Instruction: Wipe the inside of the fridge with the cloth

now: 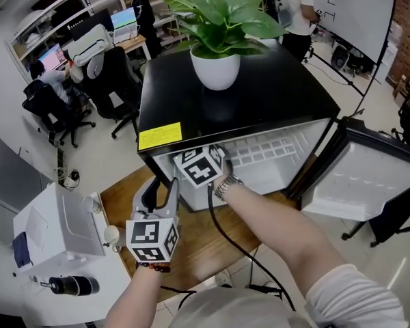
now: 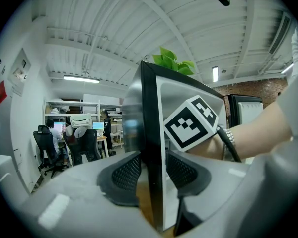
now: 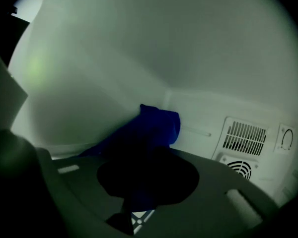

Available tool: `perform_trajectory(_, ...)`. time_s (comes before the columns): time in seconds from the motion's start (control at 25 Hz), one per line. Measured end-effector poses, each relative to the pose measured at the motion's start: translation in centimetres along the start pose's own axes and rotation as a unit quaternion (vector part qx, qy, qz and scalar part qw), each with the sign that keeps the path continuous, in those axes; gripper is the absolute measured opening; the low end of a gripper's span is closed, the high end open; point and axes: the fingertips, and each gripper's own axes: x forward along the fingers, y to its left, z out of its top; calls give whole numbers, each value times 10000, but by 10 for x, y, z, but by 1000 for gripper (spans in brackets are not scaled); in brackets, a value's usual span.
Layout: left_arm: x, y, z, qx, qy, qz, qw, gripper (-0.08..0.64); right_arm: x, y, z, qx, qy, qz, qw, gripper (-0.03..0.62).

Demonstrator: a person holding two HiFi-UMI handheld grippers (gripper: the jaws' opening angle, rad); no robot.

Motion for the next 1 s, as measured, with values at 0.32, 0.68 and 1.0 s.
perform_trajectory(0.32,1,0,0,-1,7,13,10000,166,1,-26,-7,-162,259,-451,9985,72)
perform_trajectory(0.68,1,1,0,-14,15,69,10000,166,-8,-53,-17,-200,421,-793,9958,72)
perform_trajectory(1.0,1,2,0,-27,37,126,9999,166,-23,-82,-27,-104,553,-1139,9919,72)
